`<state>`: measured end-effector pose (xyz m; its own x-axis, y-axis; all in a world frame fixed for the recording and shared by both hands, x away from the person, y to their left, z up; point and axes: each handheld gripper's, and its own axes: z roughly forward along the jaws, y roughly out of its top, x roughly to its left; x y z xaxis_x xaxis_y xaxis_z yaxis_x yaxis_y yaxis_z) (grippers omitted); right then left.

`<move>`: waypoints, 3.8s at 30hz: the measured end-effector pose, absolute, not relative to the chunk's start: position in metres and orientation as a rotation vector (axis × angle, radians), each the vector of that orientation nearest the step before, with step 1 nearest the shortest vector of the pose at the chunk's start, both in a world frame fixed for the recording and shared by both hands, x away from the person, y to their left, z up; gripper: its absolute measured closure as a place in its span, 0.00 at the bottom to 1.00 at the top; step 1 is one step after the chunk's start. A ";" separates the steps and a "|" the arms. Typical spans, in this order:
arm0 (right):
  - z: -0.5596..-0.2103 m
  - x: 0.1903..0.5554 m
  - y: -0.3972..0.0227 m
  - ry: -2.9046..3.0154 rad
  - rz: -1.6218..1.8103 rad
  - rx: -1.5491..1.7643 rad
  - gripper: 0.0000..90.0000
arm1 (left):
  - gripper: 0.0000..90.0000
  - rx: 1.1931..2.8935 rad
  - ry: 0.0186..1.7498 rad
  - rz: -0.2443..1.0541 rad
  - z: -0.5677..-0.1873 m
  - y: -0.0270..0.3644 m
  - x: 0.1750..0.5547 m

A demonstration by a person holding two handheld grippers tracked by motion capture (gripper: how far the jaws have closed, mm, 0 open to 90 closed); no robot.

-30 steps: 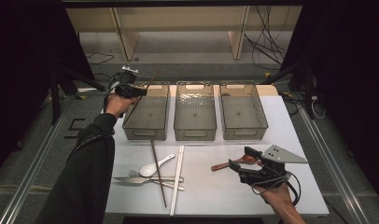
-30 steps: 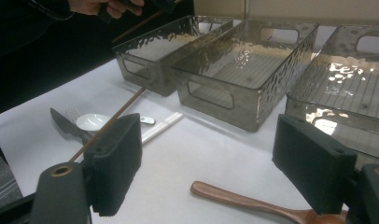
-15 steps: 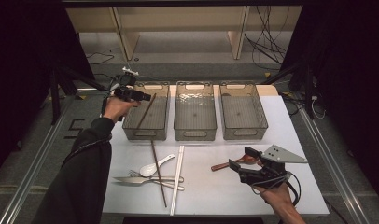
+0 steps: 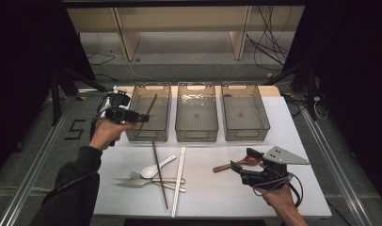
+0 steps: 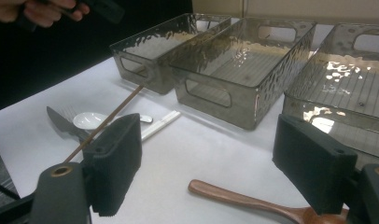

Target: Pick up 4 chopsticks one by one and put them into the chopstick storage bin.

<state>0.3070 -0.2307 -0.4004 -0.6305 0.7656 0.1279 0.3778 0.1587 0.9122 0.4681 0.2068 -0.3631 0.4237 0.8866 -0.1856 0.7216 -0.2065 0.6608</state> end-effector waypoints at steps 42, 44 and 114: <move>-0.400 0.306 -0.228 2.083 1.447 1.073 0.27 | 0.18 2.348 1.298 0.126 -0.442 0.147 0.400; -0.400 0.306 -0.228 2.083 1.450 1.073 0.27 | 0.18 2.359 1.301 0.110 -0.445 0.146 0.401; -0.400 0.306 -0.227 2.087 1.445 1.068 0.28 | 0.70 2.368 1.328 -0.101 -0.462 0.160 0.423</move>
<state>0.3060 -0.2269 -0.3998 -0.6361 0.7644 0.1054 0.3673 0.1799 0.9125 0.4231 0.1603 -0.4622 0.5409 0.7987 -0.2638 0.8295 -0.4544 0.3248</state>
